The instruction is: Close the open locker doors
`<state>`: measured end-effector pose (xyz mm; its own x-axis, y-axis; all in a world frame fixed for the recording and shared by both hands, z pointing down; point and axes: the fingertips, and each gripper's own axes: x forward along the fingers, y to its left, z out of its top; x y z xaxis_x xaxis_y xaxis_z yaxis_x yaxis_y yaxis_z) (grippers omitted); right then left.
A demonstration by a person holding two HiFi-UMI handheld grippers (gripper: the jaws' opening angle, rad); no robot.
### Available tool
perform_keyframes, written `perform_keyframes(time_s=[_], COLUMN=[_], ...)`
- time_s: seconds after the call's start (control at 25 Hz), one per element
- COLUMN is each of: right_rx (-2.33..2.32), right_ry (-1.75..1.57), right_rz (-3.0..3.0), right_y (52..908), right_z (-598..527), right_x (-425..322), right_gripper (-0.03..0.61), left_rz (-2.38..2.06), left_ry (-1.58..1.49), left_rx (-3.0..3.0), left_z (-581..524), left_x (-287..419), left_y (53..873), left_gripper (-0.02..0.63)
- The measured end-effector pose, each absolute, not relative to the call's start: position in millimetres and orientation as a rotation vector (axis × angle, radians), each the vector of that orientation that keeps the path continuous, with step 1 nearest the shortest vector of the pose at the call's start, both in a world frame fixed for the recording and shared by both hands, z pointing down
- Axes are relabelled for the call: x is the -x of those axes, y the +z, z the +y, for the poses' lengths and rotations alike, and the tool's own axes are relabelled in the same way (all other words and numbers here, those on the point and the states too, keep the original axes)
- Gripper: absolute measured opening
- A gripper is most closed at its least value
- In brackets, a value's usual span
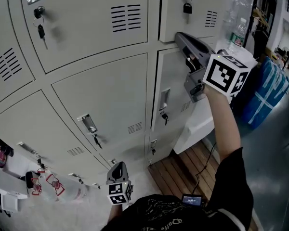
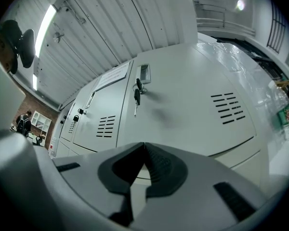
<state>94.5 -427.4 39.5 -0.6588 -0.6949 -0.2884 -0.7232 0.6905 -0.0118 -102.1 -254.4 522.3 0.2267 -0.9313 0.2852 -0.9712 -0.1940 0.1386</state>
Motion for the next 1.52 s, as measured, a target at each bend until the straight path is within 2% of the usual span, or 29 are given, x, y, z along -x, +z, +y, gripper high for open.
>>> perform_keyframes(time_s=[0.36, 0.56, 0.68, 0.88, 1.04, 1.24, 1.44, 1.52], right_rx=[1.138, 1.115, 1.157, 1.158, 1.198, 1.065, 1.144, 1.094], right_ry=[0.128, 0.395, 0.471, 0.271, 0.166, -0.184, -0.042, -0.184], right_rz=[2.652, 2.543, 2.454, 2.518, 2.501, 2.416, 2.442, 2.404], right_y=[38.7, -3.3, -48.5, -85.1, -86.6, -85.3, -84.3, -83.6], right_z=[-423.8, -386.5, -379.3, -400.8, -400.1, -403.3, -400.4, -402.9], right_x=[-91.7, -105.3, -119.7, -108.6, -106.1, -109.0, -106.3, -108.5], right_gripper=[0.009, 0.015, 0.055, 0.079, 0.031, 0.034, 0.034, 0.033], left_rz=[-1.722, -1.726, -1.759, -1.797, -1.814, -1.8, -1.759, -1.753], left_ry=[0.199, 0.211, 0.201, 0.179, 0.173, 0.212, 0.253, 0.265], left_rx=[-2.269, -2.245, -2.232, -2.217, -2.177, -2.198, -2.248, -2.252], left_z=[-246.5, -234.5, -233.6, -227.2, -220.6, -221.3, -222.1, -223.1], left_x=[73.9, 74.8, 83.0, 93.0, 105.9, 106.8, 97.7, 97.5], left_y=[519.3, 525.2, 521.8, 518.3, 525.3, 529.6, 530.1, 531.6], left_gripper=[0.008, 0.008, 0.008, 0.008, 0.008, 0.008, 0.008, 0.008])
